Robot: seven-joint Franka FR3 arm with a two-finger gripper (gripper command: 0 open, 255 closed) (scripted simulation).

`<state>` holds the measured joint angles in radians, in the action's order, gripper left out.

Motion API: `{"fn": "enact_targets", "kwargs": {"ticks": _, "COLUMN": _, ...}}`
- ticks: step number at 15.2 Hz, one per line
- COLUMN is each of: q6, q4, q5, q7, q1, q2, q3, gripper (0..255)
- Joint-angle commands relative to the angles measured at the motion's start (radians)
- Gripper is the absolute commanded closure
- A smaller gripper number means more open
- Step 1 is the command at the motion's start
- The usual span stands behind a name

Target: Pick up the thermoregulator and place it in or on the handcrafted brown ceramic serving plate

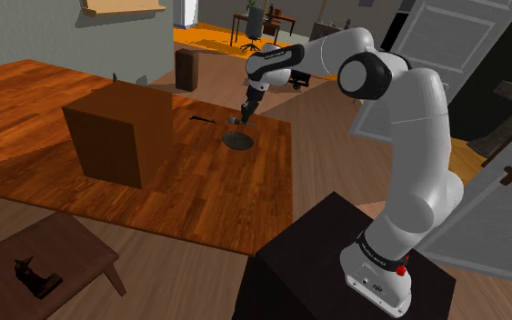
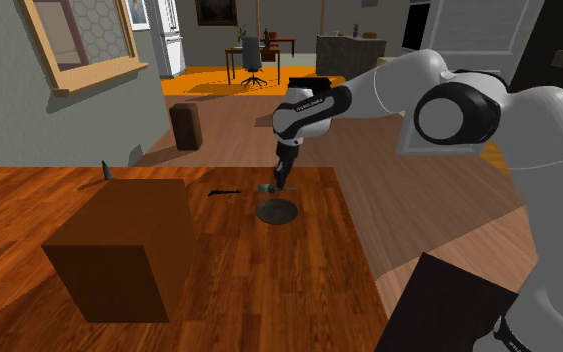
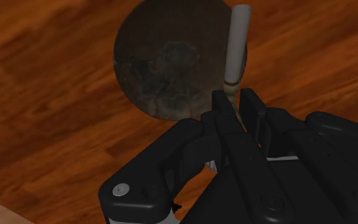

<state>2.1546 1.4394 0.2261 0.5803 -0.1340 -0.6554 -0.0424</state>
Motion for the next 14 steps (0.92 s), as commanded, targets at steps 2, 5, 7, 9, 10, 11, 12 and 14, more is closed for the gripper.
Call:
{"fn": "enact_targets", "kwargs": {"ticks": 2, "q6": -0.002, "q4": -0.041, "q5": 0.004, "q7": 0.021, "q1": -0.018, "q2": -0.042, "q3": -0.001, "gripper": 255}}
{"fn": "enact_targets", "kwargs": {"ticks": 5, "q6": 0.026, "q4": -0.032, "q5": 0.007, "q7": 0.027, "q1": -0.019, "q2": -0.062, "q3": 0.001, "gripper": 255}}
{"fn": "enact_targets", "kwargs": {"ticks": 7, "q6": 0.044, "q4": -0.027, "q5": 0.010, "q7": 0.030, "q1": -0.019, "q2": -0.076, "q3": 0.003, "gripper": 255}}
{"fn": "enact_targets", "kwargs": {"ticks": 9, "q6": 0.062, "q4": -0.024, "q5": 0.012, "q7": 0.034, "q1": -0.020, "q2": -0.090, "q3": 0.004, "gripper": 255}}
{"fn": "enact_targets", "kwargs": {"ticks": 10, "q6": 0.070, "q4": -0.023, "q5": 0.013, "q7": 0.036, "q1": -0.020, "q2": -0.098, "q3": 0.005, "gripper": 255}}
{"fn": "enact_targets", "kwargs": {"ticks": 11, "q6": 0.079, "q4": -0.022, "q5": 0.014, "q7": 0.038, "q1": -0.020, "q2": -0.105, "q3": 0.006, "gripper": 255}}
{"fn": "enact_targets", "kwargs": {"ticks": 12, "q6": 0.087, "q4": -0.021, "q5": 0.016, "q7": 0.040, "q1": -0.021, "q2": -0.113, "q3": 0.007, "gripper": 255}}
{"fn": "enact_targets", "kwargs": {"ticks": 14, "q6": 0.093, "q4": -0.020, "q5": 0.016, "q7": 0.041, "q1": -0.021, "q2": -0.118, "q3": 0.007, "gripper": 255}}
